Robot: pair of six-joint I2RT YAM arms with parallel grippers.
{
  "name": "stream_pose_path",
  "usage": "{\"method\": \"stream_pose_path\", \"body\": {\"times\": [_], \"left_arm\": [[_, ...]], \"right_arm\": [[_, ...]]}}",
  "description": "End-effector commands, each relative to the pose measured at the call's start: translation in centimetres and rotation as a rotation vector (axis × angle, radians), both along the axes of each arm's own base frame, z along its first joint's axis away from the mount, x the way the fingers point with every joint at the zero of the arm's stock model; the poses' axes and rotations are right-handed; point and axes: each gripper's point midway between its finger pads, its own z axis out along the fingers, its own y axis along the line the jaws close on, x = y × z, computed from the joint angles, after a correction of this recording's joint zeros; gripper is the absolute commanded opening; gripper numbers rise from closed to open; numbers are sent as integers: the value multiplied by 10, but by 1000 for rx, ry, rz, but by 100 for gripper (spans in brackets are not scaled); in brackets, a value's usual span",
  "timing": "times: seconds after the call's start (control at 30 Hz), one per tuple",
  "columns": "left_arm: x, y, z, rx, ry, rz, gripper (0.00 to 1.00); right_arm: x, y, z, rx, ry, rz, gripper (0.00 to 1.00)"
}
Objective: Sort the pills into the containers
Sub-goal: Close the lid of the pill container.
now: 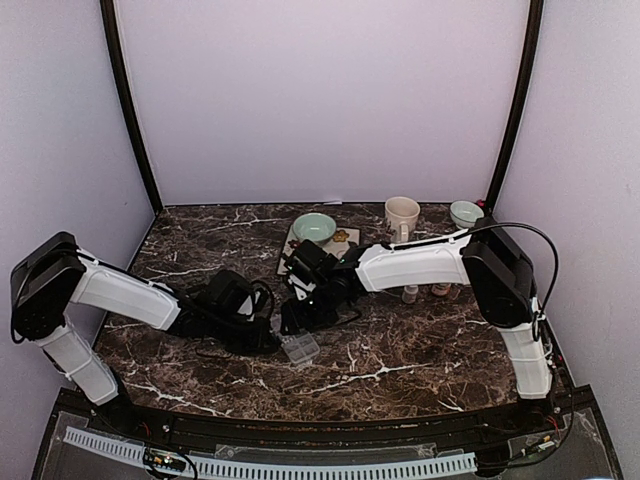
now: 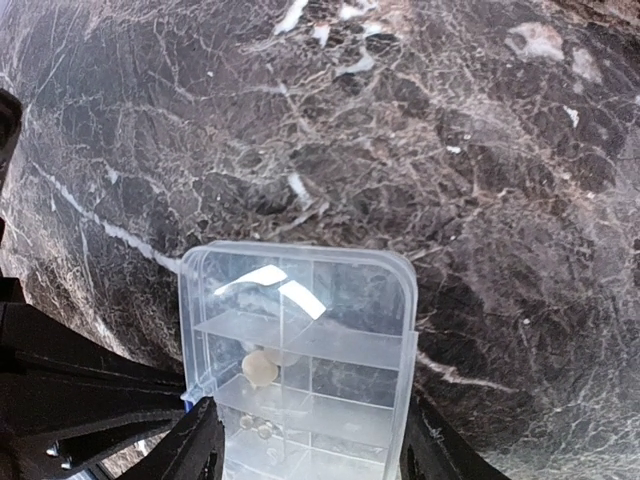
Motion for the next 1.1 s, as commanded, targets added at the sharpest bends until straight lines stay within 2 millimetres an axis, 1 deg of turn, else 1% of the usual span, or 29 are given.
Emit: {"method": "stream_pose_path", "body": {"times": [0.0, 0.17, 0.33, 0.43, 0.7, 0.93, 1.07], "left_arm": [[13, -8, -4, 17, -23, 13, 0], [10, -13, -9, -22, 14, 28, 0], [6, -14, -8, -53, 36, 48, 0], [5, -15, -6, -82, 49, 63, 0], [0, -37, -3, -135, 77, 61, 0], [5, -48, -2, -157, 78, 66, 0], [10, -46, -6, -131, 63, 84, 0]], "right_arm": [[-41, -49, -85, -242, 145, 23, 59], [-45, -52, -88, -238, 160, 15, 59], [-53, -54, -93, -236, 177, 17, 58], [-59, -54, -95, -227, 190, 13, 56], [-77, -52, -98, -195, 236, 4, 49], [-90, -51, -100, -169, 279, 7, 44], [-95, -52, -101, -165, 294, 9, 43]]}}
